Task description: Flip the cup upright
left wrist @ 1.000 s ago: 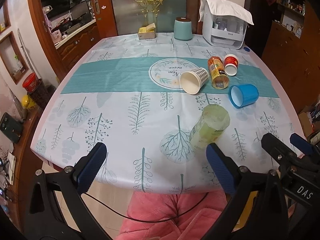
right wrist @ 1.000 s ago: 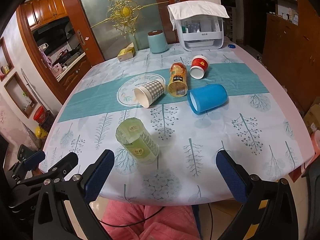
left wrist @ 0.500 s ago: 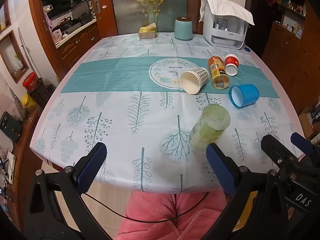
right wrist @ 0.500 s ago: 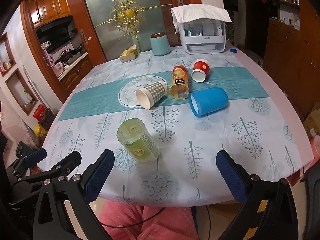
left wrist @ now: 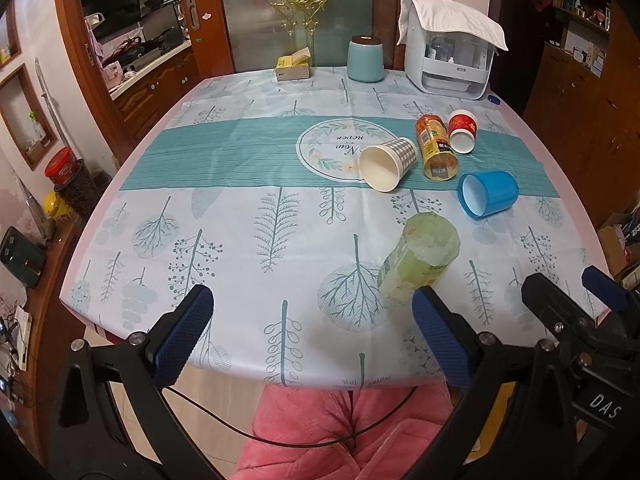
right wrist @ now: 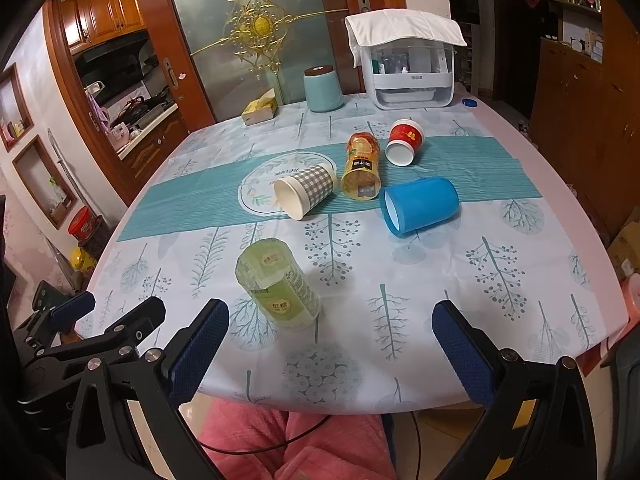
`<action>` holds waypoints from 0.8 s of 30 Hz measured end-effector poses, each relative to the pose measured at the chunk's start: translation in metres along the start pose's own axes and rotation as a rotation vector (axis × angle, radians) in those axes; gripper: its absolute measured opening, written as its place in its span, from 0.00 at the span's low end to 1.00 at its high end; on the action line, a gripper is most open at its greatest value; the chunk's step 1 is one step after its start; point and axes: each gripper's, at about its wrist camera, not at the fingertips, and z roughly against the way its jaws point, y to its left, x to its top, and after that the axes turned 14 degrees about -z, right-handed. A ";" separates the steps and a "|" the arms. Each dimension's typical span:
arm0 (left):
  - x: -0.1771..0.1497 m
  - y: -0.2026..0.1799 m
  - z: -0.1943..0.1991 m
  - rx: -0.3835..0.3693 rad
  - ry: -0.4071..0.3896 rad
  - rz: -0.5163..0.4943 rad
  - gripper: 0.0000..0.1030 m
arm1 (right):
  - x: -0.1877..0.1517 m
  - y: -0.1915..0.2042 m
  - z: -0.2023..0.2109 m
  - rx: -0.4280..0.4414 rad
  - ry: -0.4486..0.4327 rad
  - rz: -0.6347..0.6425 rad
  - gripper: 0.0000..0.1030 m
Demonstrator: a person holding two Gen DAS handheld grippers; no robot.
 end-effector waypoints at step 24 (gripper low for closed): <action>-0.003 0.003 -0.005 -0.005 0.012 0.010 0.96 | -0.004 0.000 -0.001 -0.002 0.004 0.003 1.00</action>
